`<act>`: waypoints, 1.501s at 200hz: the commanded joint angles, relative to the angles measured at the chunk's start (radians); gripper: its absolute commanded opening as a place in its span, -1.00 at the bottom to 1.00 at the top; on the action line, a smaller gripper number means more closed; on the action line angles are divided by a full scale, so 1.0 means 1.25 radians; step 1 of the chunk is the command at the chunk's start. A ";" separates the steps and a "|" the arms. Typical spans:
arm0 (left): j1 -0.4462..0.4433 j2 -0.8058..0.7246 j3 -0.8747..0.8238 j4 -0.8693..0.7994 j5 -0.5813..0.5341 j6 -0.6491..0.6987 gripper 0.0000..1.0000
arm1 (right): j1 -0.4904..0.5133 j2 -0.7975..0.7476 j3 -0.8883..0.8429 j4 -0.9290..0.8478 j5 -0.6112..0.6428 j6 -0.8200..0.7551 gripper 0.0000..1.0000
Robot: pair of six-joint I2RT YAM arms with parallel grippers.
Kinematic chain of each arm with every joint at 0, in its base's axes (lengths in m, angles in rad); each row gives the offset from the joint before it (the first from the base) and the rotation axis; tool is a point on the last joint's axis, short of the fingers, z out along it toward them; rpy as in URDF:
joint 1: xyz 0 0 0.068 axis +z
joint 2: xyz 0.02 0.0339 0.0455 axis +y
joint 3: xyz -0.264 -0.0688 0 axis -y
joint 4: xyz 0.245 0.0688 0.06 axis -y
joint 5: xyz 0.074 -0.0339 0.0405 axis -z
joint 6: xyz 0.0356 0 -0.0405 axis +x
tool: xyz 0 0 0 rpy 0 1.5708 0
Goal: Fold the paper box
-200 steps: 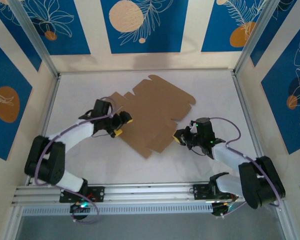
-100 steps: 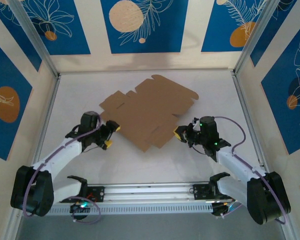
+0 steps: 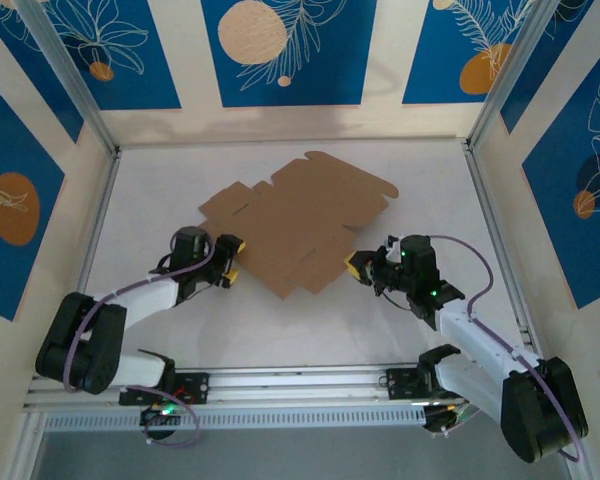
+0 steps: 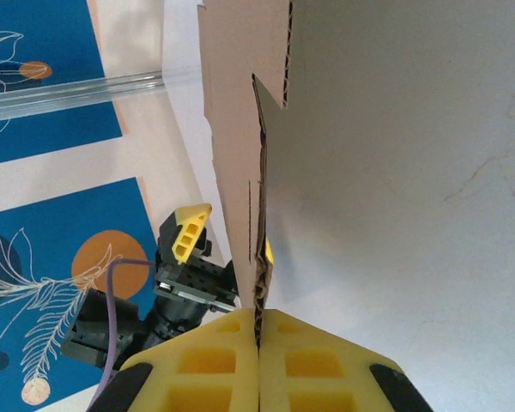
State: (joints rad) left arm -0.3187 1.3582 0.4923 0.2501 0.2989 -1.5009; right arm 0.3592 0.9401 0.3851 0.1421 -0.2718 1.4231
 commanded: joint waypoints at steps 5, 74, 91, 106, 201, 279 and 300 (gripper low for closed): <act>-0.011 0.024 0.015 0.085 -0.015 -0.018 0.31 | 0.027 -0.018 -0.014 0.013 0.023 0.019 -0.84; -0.010 0.072 0.092 0.037 0.026 0.051 -0.73 | 0.069 -0.067 0.003 -0.088 0.080 -0.019 -0.75; -0.009 0.060 0.116 -0.002 0.022 0.071 -0.81 | 0.067 -0.093 0.005 -0.127 0.097 -0.034 -0.51; -0.008 0.049 0.143 -0.041 0.015 0.101 -0.88 | 0.066 -0.111 0.005 -0.144 0.101 -0.050 -0.32; -0.001 0.205 0.631 -0.674 0.038 0.626 -0.82 | 0.073 -0.122 0.273 -0.788 0.297 -0.440 0.82; -0.014 0.272 1.081 -0.896 0.034 0.990 -0.64 | 0.061 0.039 0.617 -0.620 0.275 -0.800 0.74; -0.026 0.285 1.211 -0.919 0.020 1.067 -0.59 | 0.060 0.065 0.646 -0.450 0.237 -0.932 0.67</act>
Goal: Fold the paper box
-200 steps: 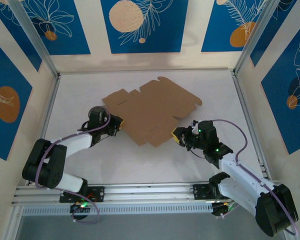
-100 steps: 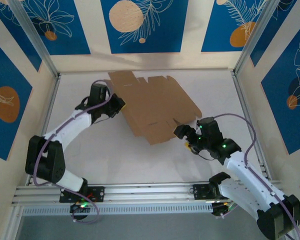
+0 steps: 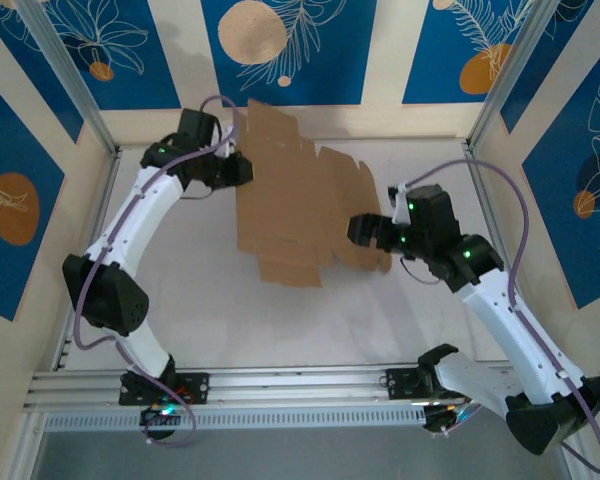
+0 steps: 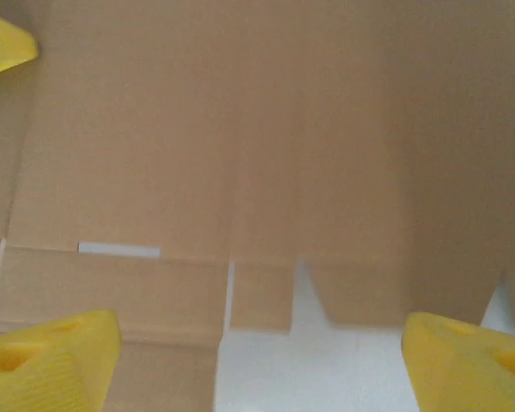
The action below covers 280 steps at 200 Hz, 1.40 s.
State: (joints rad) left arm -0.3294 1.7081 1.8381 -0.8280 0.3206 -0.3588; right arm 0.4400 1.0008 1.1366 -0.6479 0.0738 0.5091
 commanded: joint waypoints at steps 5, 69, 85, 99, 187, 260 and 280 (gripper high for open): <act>-0.022 0.008 0.166 -0.062 -0.015 0.176 -0.57 | -0.005 0.023 0.053 0.214 -0.044 -0.230 0.67; -0.163 -0.083 0.169 0.094 -0.156 0.570 -0.76 | -0.017 0.194 0.314 0.233 -0.085 -0.580 0.58; -0.230 -0.127 0.103 0.168 -0.234 0.730 -0.81 | -0.013 0.221 0.351 0.209 -0.095 -0.653 0.58; -0.258 -0.141 0.078 0.211 -0.302 0.814 -0.89 | -0.012 0.227 0.362 0.218 -0.069 -0.704 0.59; -0.295 -0.144 0.002 0.362 -0.405 1.117 -1.00 | -0.185 0.115 0.289 0.324 -0.094 -0.420 0.64; -0.295 -0.074 0.121 0.360 -0.394 1.120 -1.00 | -0.349 0.080 0.027 0.378 -0.107 -0.008 0.53; -0.307 -0.092 0.167 0.311 -0.372 1.091 -1.00 | -0.348 0.073 -0.046 0.417 -0.057 -0.032 0.54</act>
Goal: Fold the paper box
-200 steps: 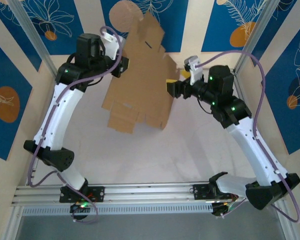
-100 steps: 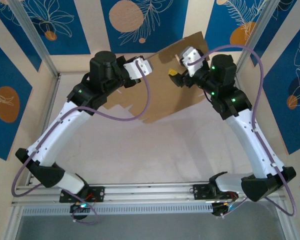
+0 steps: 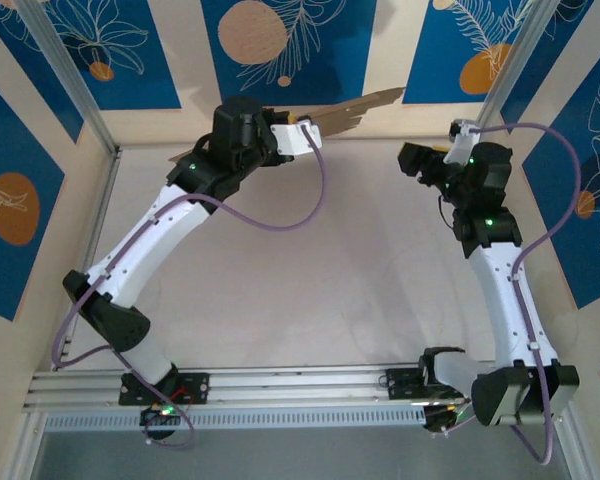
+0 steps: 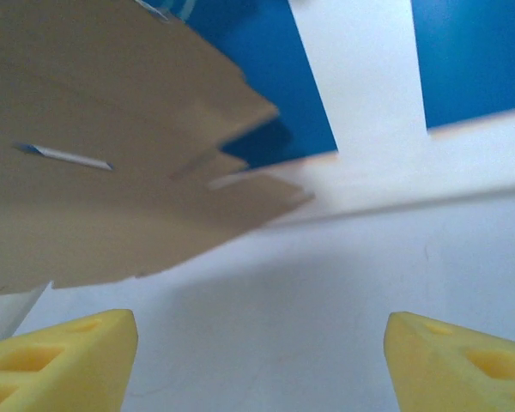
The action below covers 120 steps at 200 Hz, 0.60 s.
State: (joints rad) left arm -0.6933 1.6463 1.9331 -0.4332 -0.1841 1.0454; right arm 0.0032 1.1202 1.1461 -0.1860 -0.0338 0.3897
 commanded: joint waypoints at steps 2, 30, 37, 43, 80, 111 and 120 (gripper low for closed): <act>-0.017 -0.045 0.094 -0.011 0.033 -0.035 -1.00 | 0.001 -0.023 -0.064 0.058 0.032 0.056 0.55; -0.032 -0.094 0.114 -0.057 0.053 -0.083 -1.00 | 0.007 -0.016 -0.201 0.271 0.043 -0.102 0.72; -0.032 -0.105 0.114 -0.059 0.054 -0.109 -1.00 | 0.003 -0.009 -0.212 0.298 0.041 -0.111 0.80; -0.032 -0.114 0.115 -0.061 0.056 -0.133 -1.00 | -0.002 -0.004 -0.227 0.328 0.024 -0.101 0.84; -0.011 -0.164 0.086 -0.078 0.132 -0.257 -1.00 | -0.091 0.030 -0.297 0.511 -0.184 0.098 0.99; 0.045 -0.206 0.038 -0.101 0.255 -0.405 -1.00 | -0.104 0.011 -0.268 0.507 -0.186 0.055 0.99; 0.057 -0.218 0.023 -0.101 0.283 -0.434 -1.00 | -0.104 0.017 -0.244 0.483 -0.190 0.031 0.98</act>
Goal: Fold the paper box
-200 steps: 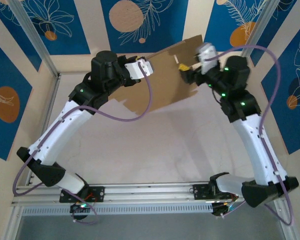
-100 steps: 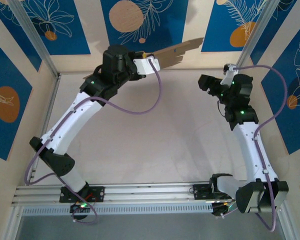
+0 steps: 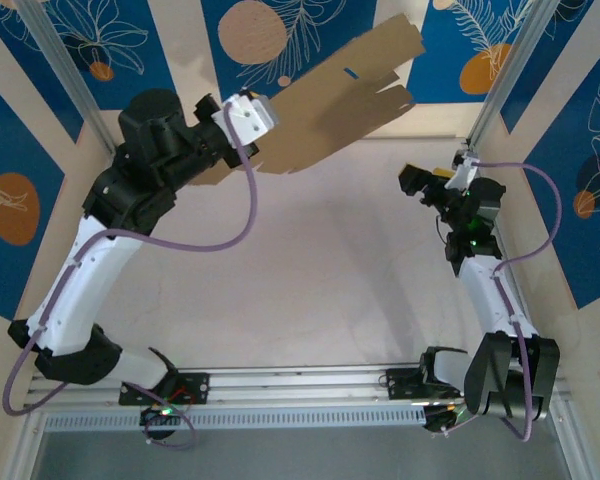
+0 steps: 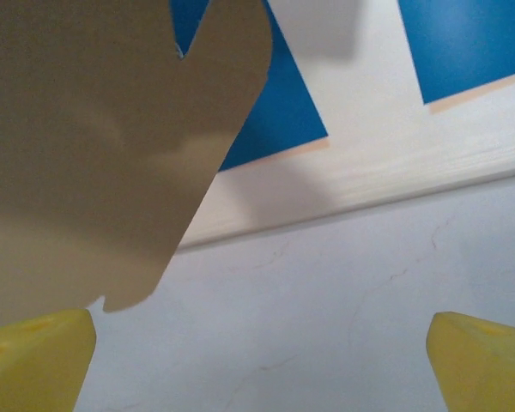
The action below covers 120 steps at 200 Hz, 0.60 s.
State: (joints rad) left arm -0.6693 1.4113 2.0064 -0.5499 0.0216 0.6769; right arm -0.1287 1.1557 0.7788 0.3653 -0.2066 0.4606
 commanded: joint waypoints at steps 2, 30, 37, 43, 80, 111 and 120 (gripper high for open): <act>0.040 -0.032 -0.039 -0.008 0.124 -0.146 -1.00 | 0.000 -0.009 0.055 0.038 -0.050 -0.028 0.99; 0.086 -0.065 -0.064 0.033 0.201 -0.265 -1.00 | -0.079 0.073 0.038 0.203 -0.235 0.146 0.99; 0.101 -0.076 -0.076 0.052 0.225 -0.300 -1.00 | -0.083 0.103 0.042 0.243 -0.288 0.184 0.98; 0.115 -0.083 -0.082 0.066 0.243 -0.332 -1.00 | -0.079 0.126 0.052 0.268 -0.328 0.203 0.98; 0.166 -0.126 -0.150 0.158 0.338 -0.463 -1.00 | -0.056 0.213 0.061 0.404 -0.442 0.298 0.99; 0.193 -0.144 -0.184 0.208 0.380 -0.524 -1.00 | -0.050 0.325 0.081 0.604 -0.507 0.446 0.99; 0.200 -0.147 -0.192 0.223 0.389 -0.540 -1.00 | -0.039 0.359 0.100 0.653 -0.522 0.488 0.99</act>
State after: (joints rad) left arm -0.4454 1.2552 1.7866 -0.4046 0.4194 0.1116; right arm -0.1959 1.5177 0.8467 0.9253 -0.7464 0.8867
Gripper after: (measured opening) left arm 0.060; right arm 0.993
